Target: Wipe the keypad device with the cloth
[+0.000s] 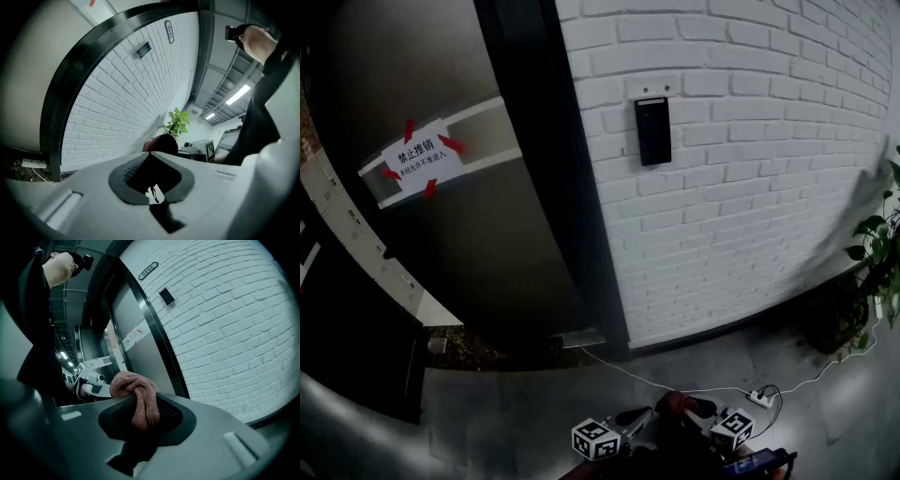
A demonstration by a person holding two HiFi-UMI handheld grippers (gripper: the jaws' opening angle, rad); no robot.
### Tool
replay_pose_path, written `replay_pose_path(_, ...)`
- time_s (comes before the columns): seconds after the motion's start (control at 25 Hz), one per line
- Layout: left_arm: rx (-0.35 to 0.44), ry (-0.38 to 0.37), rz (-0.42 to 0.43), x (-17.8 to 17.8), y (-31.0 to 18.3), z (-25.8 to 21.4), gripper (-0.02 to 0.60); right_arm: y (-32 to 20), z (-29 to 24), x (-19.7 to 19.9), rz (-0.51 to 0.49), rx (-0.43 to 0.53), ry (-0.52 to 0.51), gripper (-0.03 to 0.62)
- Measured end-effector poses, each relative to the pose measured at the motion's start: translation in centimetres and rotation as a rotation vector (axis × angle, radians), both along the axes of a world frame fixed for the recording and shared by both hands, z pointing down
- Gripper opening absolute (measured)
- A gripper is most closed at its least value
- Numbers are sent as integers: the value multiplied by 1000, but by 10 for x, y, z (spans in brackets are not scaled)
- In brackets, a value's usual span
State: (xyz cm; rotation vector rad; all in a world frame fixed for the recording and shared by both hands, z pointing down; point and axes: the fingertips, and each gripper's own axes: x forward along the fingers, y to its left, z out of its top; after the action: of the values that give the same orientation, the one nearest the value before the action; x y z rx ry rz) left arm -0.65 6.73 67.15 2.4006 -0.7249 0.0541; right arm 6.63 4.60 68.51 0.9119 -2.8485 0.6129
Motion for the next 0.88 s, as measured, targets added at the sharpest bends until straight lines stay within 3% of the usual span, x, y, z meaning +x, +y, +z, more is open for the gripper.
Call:
replay_pose_path(0.44, 16, -12, -37, 14, -108, -30, 4, -116, -28, 3, -64, -17, -27, 86)
replay_pose_path(0.88, 31, -41, -128, 15, -185, -41, 3, -183, -33, -7, -269, -14, -62, 86)
